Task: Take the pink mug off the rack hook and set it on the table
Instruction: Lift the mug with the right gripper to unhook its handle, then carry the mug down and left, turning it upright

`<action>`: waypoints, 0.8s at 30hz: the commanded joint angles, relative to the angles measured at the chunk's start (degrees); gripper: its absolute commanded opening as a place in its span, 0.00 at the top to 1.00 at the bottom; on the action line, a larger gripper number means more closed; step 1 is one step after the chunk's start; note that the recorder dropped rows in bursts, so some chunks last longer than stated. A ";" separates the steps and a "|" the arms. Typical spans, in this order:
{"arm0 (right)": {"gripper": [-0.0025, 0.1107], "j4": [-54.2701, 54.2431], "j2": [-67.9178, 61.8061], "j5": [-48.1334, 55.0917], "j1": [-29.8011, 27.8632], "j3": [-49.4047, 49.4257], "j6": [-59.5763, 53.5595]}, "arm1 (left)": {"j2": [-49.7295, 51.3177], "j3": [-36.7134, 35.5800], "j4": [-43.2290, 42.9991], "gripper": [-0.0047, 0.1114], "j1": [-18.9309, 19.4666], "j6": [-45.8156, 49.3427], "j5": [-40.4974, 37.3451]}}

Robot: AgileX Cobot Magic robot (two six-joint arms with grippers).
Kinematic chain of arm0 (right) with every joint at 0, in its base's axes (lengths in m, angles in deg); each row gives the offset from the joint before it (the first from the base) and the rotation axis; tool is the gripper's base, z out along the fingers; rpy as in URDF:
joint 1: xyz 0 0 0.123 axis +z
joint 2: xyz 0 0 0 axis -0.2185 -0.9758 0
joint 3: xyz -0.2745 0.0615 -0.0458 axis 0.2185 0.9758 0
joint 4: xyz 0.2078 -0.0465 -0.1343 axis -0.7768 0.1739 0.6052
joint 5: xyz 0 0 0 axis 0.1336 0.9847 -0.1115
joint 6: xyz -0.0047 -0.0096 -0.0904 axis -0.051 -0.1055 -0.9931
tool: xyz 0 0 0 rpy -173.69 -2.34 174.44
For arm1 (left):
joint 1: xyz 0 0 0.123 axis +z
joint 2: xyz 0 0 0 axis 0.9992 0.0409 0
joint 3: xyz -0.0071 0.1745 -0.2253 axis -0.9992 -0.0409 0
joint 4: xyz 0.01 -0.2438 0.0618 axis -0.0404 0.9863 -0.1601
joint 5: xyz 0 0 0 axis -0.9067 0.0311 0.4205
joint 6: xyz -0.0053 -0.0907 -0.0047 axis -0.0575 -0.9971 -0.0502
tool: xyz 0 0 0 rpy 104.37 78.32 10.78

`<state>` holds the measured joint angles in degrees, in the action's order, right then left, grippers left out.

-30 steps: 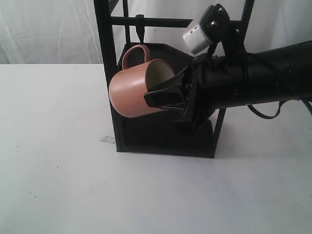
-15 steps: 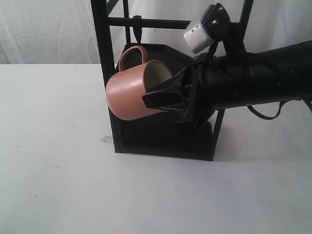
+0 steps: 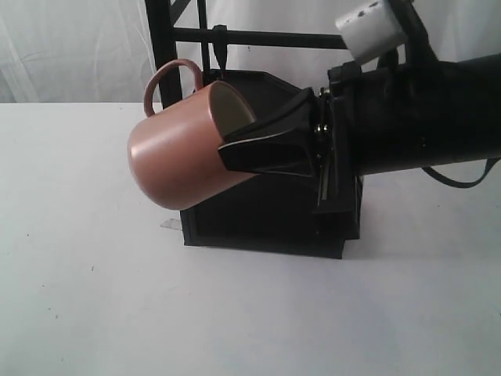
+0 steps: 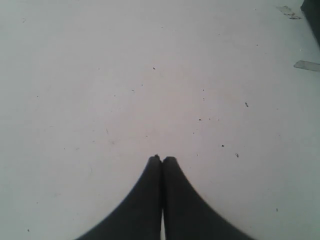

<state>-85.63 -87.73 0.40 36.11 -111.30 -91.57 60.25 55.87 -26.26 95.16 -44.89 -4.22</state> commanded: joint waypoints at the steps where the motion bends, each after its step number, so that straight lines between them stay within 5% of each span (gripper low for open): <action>1: 0.98 -0.86 0.80 -0.21 0.06 0.07 3.56 | -0.24 -0.07 0.07 0.96 -0.25 -0.29 -1.75; 13: 0.98 4.26 0.91 1.29 2.11 -0.18 6.85 | -0.24 -0.07 0.07 0.96 -0.25 -0.29 -1.75; 24: 0.98 36.83 0.91 -7.91 17.85 -3.34 29.82 | -0.24 -0.07 0.07 0.96 -0.25 -0.29 -1.75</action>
<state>-57.20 -87.39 -4.40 51.25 -114.01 -69.34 60.25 55.87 -26.26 95.16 -44.89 -4.22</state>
